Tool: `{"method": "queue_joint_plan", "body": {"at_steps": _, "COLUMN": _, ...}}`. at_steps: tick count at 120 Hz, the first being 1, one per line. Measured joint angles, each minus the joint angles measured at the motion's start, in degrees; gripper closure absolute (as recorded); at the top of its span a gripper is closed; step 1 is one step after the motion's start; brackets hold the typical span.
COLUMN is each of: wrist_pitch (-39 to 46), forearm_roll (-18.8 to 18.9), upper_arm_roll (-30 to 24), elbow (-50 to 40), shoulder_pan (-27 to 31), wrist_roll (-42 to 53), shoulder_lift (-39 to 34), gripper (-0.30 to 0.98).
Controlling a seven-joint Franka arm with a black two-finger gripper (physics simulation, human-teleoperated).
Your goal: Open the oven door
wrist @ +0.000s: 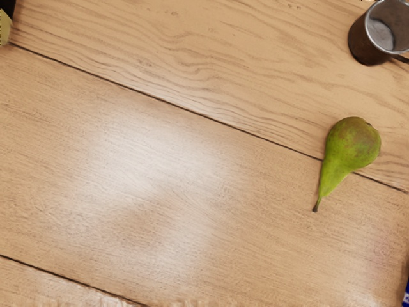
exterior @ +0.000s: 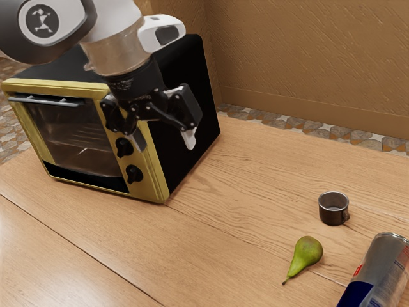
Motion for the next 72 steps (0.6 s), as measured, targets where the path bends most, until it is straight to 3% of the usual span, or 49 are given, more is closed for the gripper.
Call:
{"method": "queue_joint_plan", "body": {"at_steps": 18, "wrist_pitch": -1.91, "forearm_roll": 1.42, "upper_arm_roll": 0.84, "elbow": -0.11, "shoulder_pan": 0.15, "wrist_roll": -20.25, "shoulder_lift": -2.26, "gripper": 0.0}}
{"method": "queue_joint_plan", "body": {"at_steps": 41, "wrist_pitch": -3.45, "forearm_roll": 5.63, "upper_arm_roll": 10.18, "elbow": 3.49, "shoulder_pan": 3.83, "wrist_roll": -40.34, "shoulder_lift": -2.62, "gripper": 0.0}}
{"method": "queue_joint_plan", "body": {"at_steps": 54, "wrist_pitch": -0.42, "forearm_roll": 6.92, "upper_arm_roll": 11.6, "elbow": 3.32, "shoulder_pan": 11.88, "wrist_roll": -48.22, "shoulder_lift": -3.53, "gripper": 0.0}}
{"method": "queue_joint_plan", "body": {"at_steps": 72, "wrist_pitch": 10.55, "forearm_roll": 7.23, "upper_arm_roll": 8.56, "elbow": -9.27, "shoulder_pan": 18.15, "wrist_roll": -56.53, "shoulder_lift": -10.55, "gripper": 0.0}}
